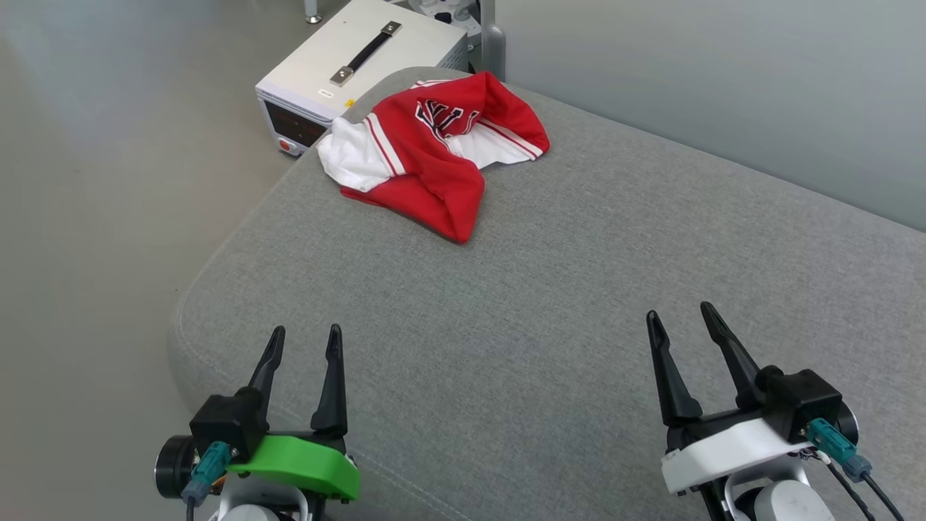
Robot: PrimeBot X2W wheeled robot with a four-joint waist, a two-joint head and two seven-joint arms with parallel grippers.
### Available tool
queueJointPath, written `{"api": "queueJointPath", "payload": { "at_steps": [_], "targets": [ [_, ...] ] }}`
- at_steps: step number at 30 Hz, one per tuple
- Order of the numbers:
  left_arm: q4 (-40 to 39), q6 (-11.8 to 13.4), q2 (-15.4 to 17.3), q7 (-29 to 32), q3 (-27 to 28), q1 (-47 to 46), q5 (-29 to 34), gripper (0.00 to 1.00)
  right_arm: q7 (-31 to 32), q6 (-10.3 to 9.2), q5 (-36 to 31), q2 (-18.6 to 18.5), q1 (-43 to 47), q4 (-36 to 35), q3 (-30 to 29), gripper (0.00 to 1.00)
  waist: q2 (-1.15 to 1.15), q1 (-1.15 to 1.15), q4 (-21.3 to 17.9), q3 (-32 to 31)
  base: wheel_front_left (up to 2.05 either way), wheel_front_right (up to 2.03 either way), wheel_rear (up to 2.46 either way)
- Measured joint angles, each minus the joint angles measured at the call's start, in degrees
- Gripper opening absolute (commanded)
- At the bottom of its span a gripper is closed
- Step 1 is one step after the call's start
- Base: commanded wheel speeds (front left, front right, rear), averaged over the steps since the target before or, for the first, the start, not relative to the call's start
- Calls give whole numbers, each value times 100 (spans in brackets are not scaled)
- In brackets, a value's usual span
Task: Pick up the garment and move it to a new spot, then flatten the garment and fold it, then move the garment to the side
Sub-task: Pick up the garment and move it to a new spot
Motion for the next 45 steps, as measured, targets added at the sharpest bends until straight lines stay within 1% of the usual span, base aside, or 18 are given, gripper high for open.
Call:
{"api": "queueJointPath", "payload": {
  "at_steps": [4,11,16,20,23,27,31,32,33,34,36,39,42,45],
  "targets": [
    [-8,1,0,0,7,23,0,100,0,0,0,0,0,3,23,100,0,0,9,-7,0,0,0],
    [-59,1,-1,0,29,25,-23,100,0,0,-12,0,-1,11,31,100,0,0,-92,33,0,0,0],
    [-59,-19,-2,0,203,-4,-104,100,0,0,-135,1,-25,-25,48,100,0,0,-174,164,0,0,0],
    [105,-219,21,0,354,-335,-114,100,1,0,-311,3,-161,-154,37,100,0,0,-283,379,0,0,0],
    [424,-320,172,1,388,-812,-221,100,0,0,-464,2,-310,-282,25,100,0,0,-394,597,0,0,0],
    [944,-383,688,124,345,-1732,-545,100,2,0,-694,2,-475,-494,24,100,0,0,-555,955,0,0,0],
    [1382,-386,1335,932,97,-2840,-1216,100,127,0,-894,2,-655,-823,22,100,0,0,-725,1351,0,0,0],
    [1436,-388,1478,1046,26,-3064,-1367,100,163,0,-931,2,-687,-911,14,100,0,0,-761,1436,0,0,0],
    [1532,-398,1728,1240,-120,-3420,-1595,100,221,0,-991,1,-749,-1042,5,100,0,0,-818,1566,0,0,0],
    [1595,-405,1909,1410,-255,-3640,-1741,100,252,0,-1029,1,-782,-1126,7,100,0,1,-855,1651,0,0,0],
    [1757,-411,2302,1959,-642,-4107,-2270,100,354,0,-1101,2,-860,-1318,14,100,0,1,-953,1860,0,0,0],
    [2012,-411,2658,2724,-956,-4605,-3150,100,448,0,-1135,1,-949,-1552,68,100,0,1,-1100,2135,0,0,0],
    [2296,-412,3074,3400,-1233,-5048,-3679,100,519,0,-1169,1,-1028,-1758,153,100,0,1,-1260,2389,0,0,0],
    [2665,-411,3284,3961,-1340,-5384,-4219,100,567,0,-1200,2,-1093,-1883,199,100,0,1,-1434,2614,0,0,0]
  ]
}}
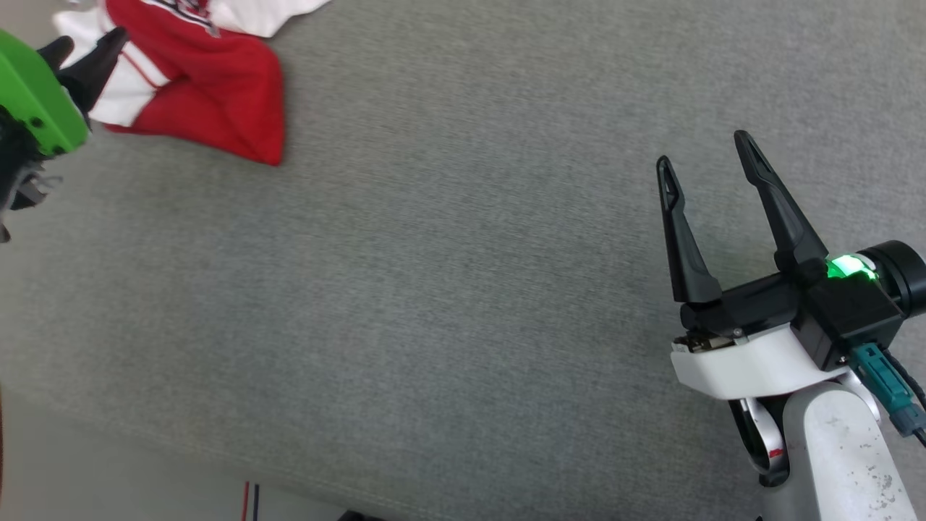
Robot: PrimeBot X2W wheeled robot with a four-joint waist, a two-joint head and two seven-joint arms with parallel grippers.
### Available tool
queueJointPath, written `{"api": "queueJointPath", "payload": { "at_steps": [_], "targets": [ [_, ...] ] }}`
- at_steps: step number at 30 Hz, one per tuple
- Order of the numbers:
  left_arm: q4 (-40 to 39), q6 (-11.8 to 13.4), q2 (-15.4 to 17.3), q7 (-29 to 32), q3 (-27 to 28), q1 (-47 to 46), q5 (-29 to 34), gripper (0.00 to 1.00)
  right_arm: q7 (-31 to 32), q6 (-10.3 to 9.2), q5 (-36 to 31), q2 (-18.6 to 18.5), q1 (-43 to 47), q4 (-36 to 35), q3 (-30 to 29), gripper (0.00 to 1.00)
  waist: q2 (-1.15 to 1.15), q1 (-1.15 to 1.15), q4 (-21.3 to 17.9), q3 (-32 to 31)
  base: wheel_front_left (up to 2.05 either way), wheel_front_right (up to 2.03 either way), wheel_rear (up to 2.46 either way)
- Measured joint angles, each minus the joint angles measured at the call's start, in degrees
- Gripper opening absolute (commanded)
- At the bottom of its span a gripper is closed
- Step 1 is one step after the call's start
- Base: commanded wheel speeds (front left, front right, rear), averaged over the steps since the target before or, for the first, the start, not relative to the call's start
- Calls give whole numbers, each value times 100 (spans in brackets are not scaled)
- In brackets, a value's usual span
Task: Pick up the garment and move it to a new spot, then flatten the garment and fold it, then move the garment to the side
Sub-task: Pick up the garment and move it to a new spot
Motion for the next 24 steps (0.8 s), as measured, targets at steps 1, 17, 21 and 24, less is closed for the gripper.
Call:
{"api": "queueJointPath", "payload": {
  "at_steps": [1,17,21,24],
  "targets": [
    [137,0,20,168,-15,-103,-196,100,2,0,-2,-2,-9,-30,5,100,0,0,-68,73,0,0,0],
    [1636,-1,196,724,-320,-860,-686,100,-2,0,-21,-2,-53,-141,70,100,0,-1,-835,859,0,0,0],
    [1739,1,229,1069,-442,-1002,-817,24,-2,0,-54,-3,-59,-142,48,100,0,-1,-877,940,0,0,0],
    [1660,1,253,1129,-535,-1020,-925,0,-1,0,-59,-2,-90,-141,31,100,0,-1,-851,935,0,0,0]
  ]
}}
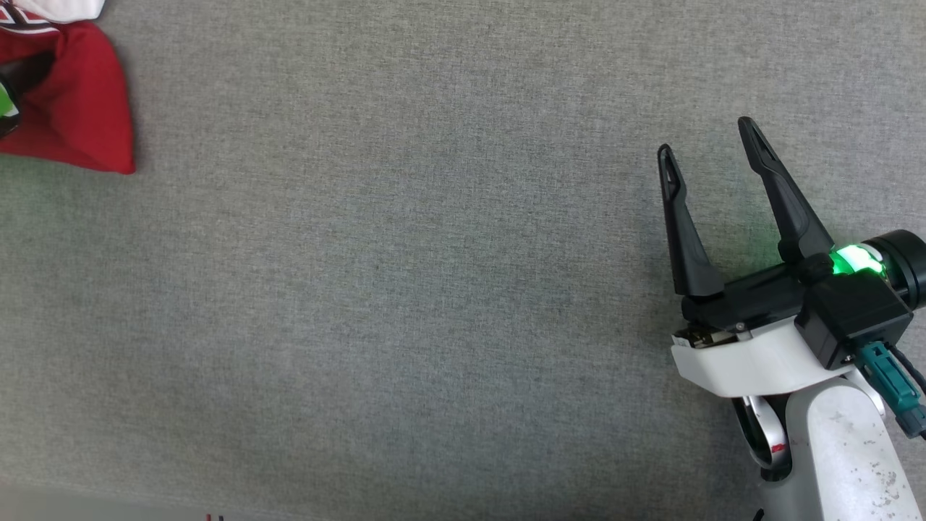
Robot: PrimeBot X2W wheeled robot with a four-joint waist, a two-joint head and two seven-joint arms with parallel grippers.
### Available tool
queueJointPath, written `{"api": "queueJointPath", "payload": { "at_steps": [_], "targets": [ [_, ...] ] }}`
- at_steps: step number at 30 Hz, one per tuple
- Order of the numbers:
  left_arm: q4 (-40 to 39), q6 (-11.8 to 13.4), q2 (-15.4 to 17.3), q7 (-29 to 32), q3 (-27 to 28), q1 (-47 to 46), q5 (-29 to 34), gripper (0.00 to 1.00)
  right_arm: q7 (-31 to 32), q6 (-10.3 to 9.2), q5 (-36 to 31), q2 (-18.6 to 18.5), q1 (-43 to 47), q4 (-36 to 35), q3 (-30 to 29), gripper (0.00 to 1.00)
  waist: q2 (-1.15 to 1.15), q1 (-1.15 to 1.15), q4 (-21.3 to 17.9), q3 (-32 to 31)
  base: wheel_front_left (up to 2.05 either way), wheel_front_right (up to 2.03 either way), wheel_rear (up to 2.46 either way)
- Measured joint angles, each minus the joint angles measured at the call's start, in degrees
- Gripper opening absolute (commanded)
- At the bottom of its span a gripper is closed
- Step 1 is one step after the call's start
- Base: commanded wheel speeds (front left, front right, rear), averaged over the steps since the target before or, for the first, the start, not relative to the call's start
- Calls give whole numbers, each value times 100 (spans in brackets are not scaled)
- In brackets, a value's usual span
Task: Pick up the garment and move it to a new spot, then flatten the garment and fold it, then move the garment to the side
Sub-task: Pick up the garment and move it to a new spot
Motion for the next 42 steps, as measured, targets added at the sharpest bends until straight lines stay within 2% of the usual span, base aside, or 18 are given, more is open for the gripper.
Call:
{"api": "queueJointPath", "payload": {
  "at_steps": [7,13,17,26,32,42],
  "targets": [
    [-171,-1,-27,-791,-243,70,20,0,-23,0,2,0,-22,123,-26,100,0,0,58,-194,0,0,0],
    [-470,-1,90,-1979,-396,47,291,0,-188,0,144,0,-21,416,-124,100,0,0,87,-566,0,0,0],
    [-765,-1,141,-2547,-600,35,460,0,-333,0,313,-1,-5,676,-271,100,0,0,92,-901,0,0,0],
    [-1675,-1,103,-3162,-1085,36,771,0,-527,0,733,1,193,1141,-584,100,0,-1,56,-1743,0,0,0],
    [-2326,21,-357,-3207,-1280,34,781,0,-541,0,976,-1,313,1333,-754,100,0,-1,-69,-2255,0,0,0],
    [-3371,311,-1706,-3260,-1510,-160,644,0,-559,0,1343,-3,380,1322,-1016,100,0,-1,-705,-2659,0,0,0]
  ]
}}
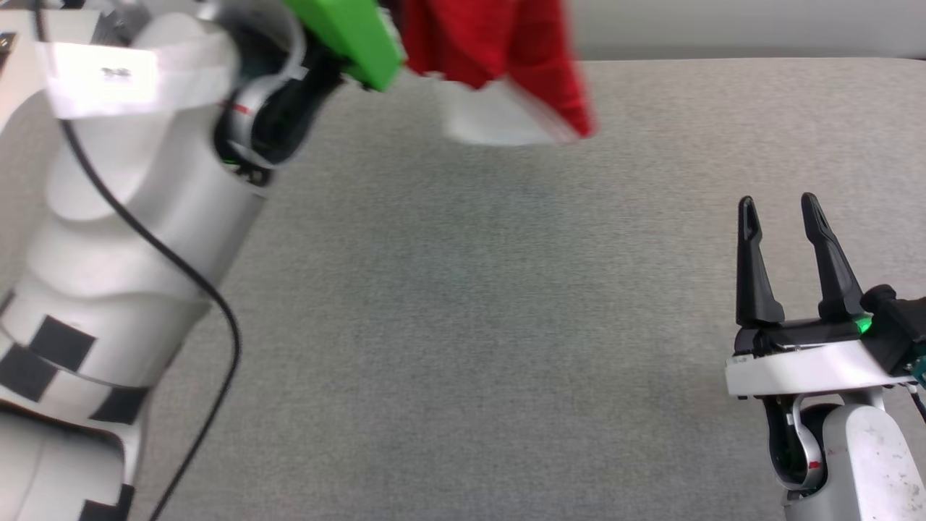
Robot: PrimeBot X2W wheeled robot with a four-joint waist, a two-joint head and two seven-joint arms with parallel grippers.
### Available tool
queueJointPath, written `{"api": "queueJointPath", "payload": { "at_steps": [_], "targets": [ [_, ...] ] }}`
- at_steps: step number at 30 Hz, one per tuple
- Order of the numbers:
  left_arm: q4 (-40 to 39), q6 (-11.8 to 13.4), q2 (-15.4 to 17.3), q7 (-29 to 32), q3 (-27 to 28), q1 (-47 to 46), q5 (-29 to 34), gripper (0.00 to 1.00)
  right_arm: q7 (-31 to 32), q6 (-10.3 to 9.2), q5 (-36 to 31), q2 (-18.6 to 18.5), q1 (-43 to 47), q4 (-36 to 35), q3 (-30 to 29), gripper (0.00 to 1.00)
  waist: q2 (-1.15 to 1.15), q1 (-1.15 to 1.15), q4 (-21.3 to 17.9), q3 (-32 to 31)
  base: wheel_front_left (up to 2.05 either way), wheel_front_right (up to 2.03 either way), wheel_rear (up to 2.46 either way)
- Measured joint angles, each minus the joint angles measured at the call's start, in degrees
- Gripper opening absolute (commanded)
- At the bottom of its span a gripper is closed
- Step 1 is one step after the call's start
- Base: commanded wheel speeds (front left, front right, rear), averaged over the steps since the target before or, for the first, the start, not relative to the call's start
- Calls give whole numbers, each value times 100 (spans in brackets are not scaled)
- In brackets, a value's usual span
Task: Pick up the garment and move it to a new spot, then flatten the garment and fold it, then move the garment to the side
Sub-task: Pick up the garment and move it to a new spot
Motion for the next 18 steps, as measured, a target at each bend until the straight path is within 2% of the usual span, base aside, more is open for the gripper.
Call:
{"api": "queueJointPath", "payload": {
  "at_steps": [3,6,10,15,18],
  "targets": [
    [-188,83,-199,-15,-79,16,-34,0,0,0,52,-2,76,-5,-47,100,0,0,-162,-60,0,0,0],
    [-250,156,-234,-80,-147,175,-62,0,0,0,85,-2,91,-10,-85,100,0,0,-279,-93,0,0,0],
    [-103,205,-250,-225,-278,1031,-250,0,0,0,104,-4,93,-23,-119,100,-1,0,-345,-71,0,0,0],
    [619,244,-226,-606,-621,2218,-223,0,0,0,125,-2,94,-21,-58,100,-1,0,-346,29,0,0,0],
    [1217,233,-221,-890,-840,2625,-65,0,0,0,104,-3,94,-10,3,100,-1,0,-306,83,0,0,0]
  ]
}}
